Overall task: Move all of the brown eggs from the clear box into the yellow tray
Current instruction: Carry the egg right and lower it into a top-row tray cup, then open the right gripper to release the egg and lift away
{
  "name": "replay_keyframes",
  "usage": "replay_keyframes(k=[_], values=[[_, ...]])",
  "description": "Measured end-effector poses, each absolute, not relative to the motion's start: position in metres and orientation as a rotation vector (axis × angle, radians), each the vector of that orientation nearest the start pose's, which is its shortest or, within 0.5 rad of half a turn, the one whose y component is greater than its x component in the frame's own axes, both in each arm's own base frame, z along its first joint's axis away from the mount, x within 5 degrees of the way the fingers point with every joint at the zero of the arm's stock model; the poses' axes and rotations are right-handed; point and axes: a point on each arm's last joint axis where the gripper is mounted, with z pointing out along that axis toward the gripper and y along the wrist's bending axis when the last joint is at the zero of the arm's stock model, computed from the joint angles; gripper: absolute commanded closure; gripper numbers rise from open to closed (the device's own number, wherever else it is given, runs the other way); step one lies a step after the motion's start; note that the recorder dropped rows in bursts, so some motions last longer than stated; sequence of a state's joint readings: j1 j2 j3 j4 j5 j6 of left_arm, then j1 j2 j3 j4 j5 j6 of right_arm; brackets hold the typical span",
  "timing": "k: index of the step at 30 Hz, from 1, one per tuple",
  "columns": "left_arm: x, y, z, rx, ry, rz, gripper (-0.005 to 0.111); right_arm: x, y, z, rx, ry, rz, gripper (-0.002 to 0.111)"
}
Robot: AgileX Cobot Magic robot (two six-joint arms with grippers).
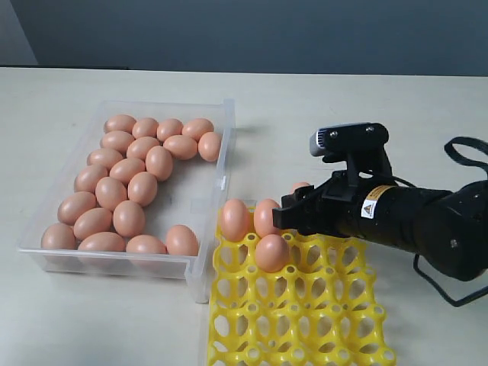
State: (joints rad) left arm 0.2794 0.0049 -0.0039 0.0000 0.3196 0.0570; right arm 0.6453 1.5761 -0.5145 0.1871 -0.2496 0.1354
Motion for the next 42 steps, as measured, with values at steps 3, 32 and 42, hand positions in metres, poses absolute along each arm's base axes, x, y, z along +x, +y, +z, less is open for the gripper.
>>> replay_keyframes(k=[3, 32, 42], values=[[0.052, 0.015, 0.185, -0.201, 1.799, 0.24, 0.106, 0.218, 0.158, 0.145, -0.352, 2.31, 0.433, 0.108], [0.052, 0.015, 0.185, -0.201, 1.799, 0.24, 0.106, 0.201, 0.143, 0.112, -0.362, 2.08, 0.474, 0.108], [0.052, 0.015, 0.185, -0.201, 1.799, 0.24, 0.106, 0.199, 0.146, 0.104, -0.416, 2.101, 0.491, 0.097]])
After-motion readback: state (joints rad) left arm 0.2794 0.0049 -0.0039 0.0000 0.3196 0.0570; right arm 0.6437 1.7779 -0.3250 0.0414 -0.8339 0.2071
